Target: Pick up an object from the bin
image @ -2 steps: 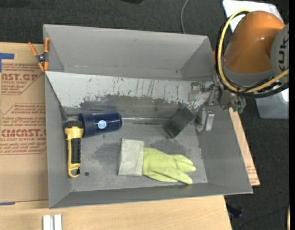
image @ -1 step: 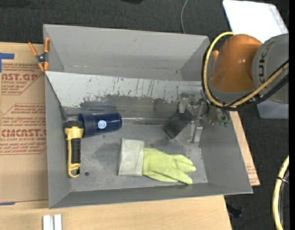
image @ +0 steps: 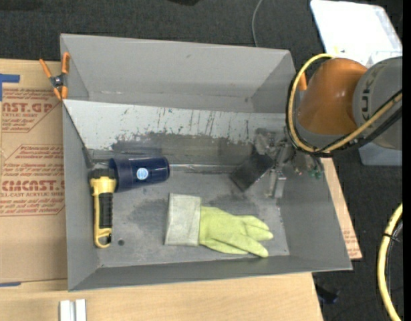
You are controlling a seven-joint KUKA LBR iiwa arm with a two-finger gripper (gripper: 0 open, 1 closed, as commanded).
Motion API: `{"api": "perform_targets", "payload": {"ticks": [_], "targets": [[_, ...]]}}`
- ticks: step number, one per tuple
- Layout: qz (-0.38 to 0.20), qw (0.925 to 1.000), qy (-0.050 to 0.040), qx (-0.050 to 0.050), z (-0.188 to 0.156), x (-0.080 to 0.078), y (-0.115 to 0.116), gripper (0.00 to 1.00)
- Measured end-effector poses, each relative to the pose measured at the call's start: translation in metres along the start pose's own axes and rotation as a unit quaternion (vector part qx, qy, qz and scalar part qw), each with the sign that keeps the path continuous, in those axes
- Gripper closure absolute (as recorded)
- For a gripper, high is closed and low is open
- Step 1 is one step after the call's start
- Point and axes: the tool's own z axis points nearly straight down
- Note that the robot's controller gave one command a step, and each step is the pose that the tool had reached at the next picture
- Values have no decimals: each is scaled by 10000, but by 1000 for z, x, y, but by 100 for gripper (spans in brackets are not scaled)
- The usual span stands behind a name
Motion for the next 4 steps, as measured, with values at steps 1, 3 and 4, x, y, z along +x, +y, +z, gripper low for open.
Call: {"api": "perform_targets", "payload": {"ticks": [1,3,4], "targets": [[101,9999,68,1,-13,4,10,0],[147,9999,-48,12,-3,5,10,0],[347,9988,-349,49,10,-3,3,0]]}}
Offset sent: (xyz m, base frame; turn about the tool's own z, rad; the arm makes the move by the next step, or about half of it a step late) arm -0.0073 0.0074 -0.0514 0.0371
